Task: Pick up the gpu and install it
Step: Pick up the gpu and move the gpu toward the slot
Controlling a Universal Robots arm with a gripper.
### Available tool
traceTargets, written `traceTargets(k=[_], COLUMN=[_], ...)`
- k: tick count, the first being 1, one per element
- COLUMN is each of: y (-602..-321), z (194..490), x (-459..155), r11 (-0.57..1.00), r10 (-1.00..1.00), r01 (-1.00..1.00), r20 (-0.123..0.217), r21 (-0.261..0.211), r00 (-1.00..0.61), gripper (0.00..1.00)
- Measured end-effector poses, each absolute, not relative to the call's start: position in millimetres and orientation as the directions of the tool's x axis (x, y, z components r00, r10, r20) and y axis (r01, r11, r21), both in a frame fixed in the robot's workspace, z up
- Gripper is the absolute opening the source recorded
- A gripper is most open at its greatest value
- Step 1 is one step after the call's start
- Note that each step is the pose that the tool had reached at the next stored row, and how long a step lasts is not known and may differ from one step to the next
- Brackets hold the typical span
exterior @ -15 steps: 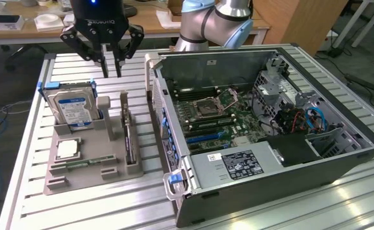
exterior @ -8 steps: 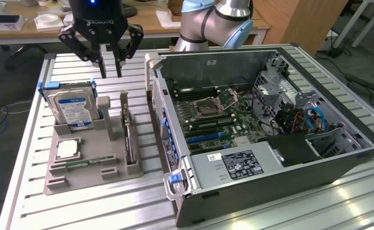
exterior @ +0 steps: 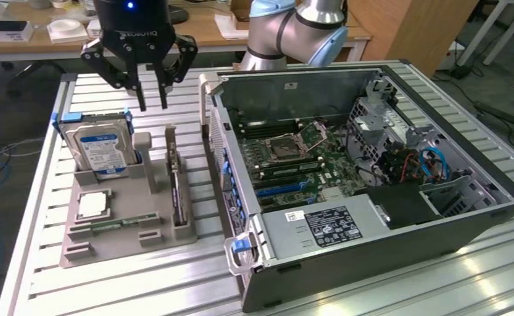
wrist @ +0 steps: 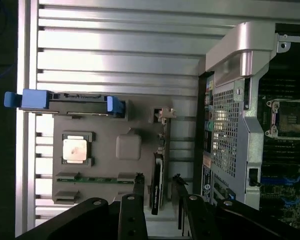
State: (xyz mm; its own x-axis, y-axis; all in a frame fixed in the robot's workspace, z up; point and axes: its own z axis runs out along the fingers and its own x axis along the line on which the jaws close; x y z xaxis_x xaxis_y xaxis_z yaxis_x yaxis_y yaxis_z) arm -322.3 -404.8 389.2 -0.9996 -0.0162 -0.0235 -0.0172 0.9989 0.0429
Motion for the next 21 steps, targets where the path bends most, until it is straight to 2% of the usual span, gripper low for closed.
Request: traceTargets(k=[21], y=[-416.7], z=[369.1], x=[-322.4], r11=[0.999], r10=[-0.021], r01=[-0.022], r20=[-0.023], r21=[0.028], r00=[-1.0], gripper=[0.35])
